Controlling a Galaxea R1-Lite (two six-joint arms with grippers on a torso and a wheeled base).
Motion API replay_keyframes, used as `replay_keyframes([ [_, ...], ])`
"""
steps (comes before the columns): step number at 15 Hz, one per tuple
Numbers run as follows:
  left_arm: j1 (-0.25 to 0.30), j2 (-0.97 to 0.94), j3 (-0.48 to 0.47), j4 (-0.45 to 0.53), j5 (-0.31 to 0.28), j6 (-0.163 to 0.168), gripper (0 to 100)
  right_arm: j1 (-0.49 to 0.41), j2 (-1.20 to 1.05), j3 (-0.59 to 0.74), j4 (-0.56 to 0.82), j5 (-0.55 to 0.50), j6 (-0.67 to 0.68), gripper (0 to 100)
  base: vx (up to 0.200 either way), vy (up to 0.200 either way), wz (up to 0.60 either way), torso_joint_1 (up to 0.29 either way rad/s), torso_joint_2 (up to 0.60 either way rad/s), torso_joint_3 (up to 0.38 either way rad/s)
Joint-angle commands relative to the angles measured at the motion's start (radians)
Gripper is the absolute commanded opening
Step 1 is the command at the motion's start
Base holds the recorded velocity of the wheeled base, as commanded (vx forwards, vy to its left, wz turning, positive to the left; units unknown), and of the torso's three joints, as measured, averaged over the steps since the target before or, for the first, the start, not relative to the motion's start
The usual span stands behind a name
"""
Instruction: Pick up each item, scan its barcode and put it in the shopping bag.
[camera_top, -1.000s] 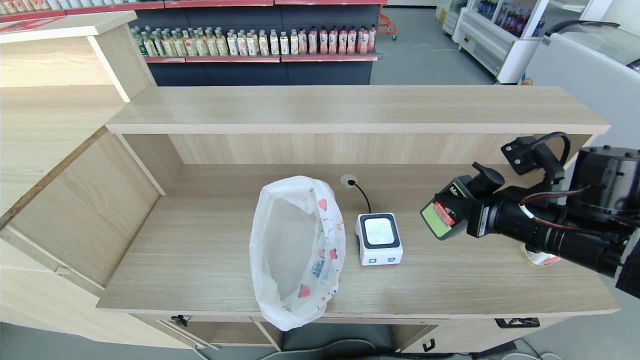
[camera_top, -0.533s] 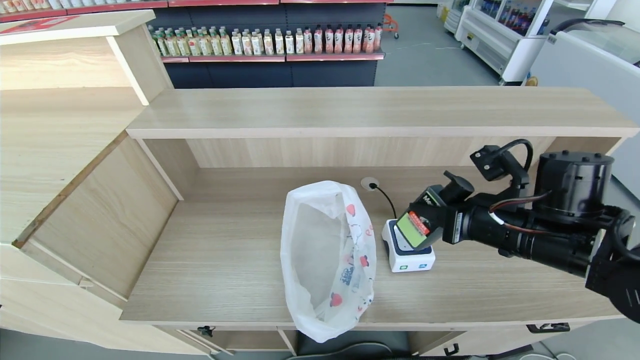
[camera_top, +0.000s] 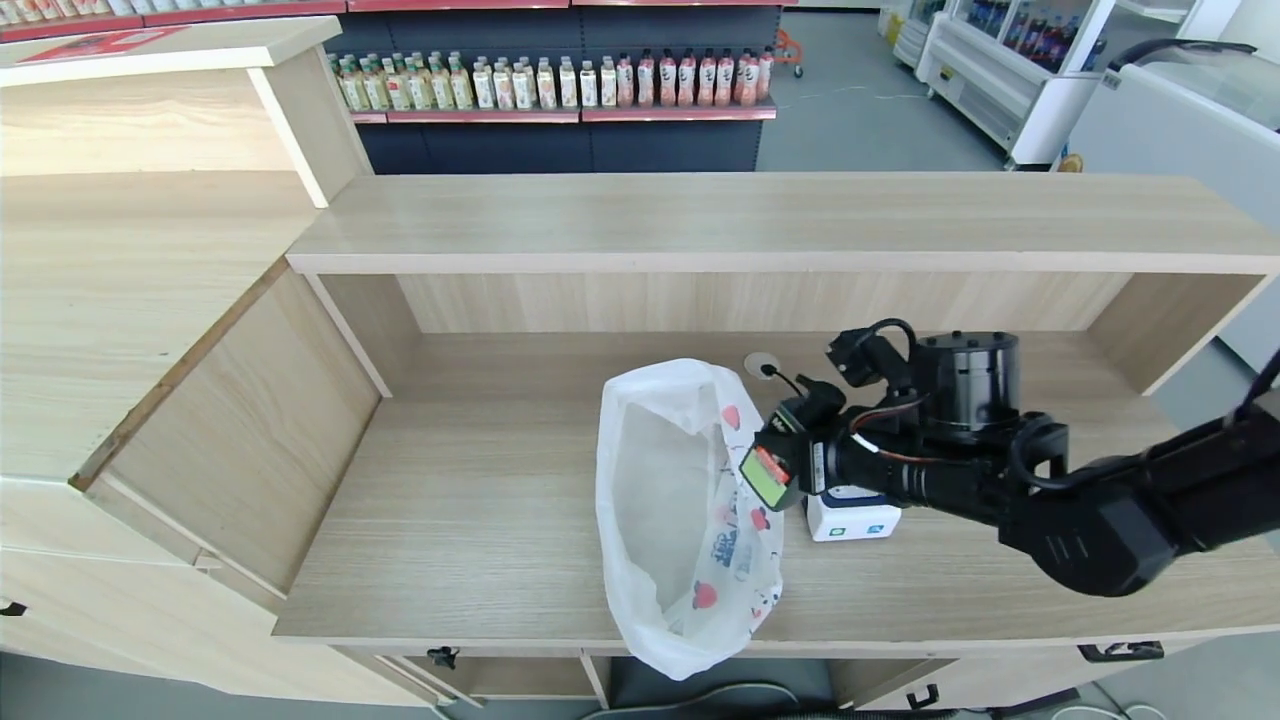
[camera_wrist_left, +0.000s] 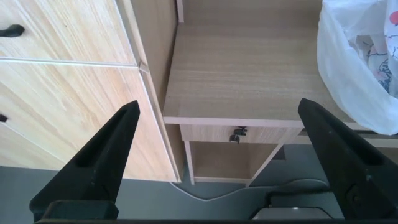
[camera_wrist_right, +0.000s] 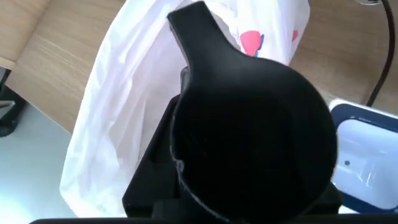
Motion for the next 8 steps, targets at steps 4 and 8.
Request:
replay_keyframes([
  [4, 0.001, 0.0, 0.0, 0.0, 0.0, 0.0, 100, 0.11, 0.22, -0.205, -0.001, -0.075, -0.066, 0, 0.0, 0.0, 0.0, 0.0, 0.0, 0.0],
  [8, 0.001, 0.0, 0.0, 0.0, 0.0, 0.0, 100, 0.117, 0.304, -0.228, -0.03, -0.075, -0.212, 0, 0.0, 0.0, 0.0, 0.0, 0.0, 0.0],
])
